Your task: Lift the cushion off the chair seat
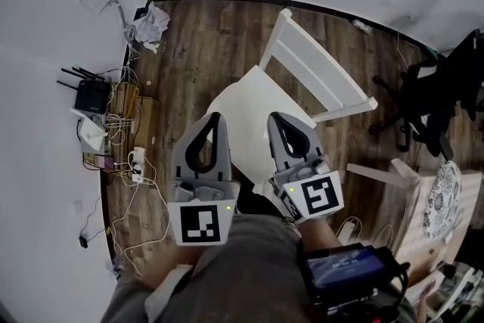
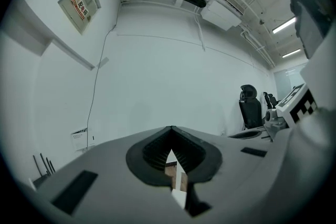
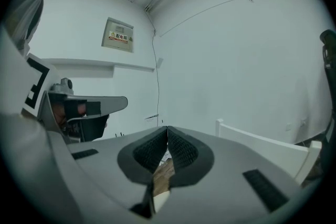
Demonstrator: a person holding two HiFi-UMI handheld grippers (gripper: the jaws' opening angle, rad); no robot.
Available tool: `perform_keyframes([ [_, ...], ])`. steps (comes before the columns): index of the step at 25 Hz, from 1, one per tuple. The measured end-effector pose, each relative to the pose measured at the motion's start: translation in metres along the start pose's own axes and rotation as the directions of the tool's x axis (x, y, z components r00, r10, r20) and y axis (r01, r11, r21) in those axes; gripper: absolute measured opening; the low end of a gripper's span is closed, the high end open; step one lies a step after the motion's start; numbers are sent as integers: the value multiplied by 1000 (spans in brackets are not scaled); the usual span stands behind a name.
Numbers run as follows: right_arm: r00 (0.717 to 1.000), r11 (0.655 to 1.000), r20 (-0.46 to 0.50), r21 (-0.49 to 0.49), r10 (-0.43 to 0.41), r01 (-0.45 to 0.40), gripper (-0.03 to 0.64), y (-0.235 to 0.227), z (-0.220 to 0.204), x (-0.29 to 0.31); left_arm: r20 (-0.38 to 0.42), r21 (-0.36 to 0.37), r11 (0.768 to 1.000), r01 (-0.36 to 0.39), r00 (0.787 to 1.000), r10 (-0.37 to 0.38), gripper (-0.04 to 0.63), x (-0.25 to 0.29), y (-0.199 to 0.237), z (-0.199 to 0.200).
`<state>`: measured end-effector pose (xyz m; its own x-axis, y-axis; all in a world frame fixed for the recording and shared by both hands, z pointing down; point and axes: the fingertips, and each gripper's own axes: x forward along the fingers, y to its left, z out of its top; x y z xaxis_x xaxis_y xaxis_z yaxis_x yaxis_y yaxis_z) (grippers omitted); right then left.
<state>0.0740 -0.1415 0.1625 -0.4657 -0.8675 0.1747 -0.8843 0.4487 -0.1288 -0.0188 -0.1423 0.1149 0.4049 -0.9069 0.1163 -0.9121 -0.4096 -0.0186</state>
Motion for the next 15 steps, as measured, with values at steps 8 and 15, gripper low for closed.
perform_keyframes([
  [8,995,1000,-100,-19,5,-7,8,3,-47,54,-29,-63,997,41,999,-42,6,44,37,-41],
  [15,986,1000,-163,-15,-24,22,9,-12,-73,100,-117,-122,987,104,986,-118,6,82,55,-87],
])
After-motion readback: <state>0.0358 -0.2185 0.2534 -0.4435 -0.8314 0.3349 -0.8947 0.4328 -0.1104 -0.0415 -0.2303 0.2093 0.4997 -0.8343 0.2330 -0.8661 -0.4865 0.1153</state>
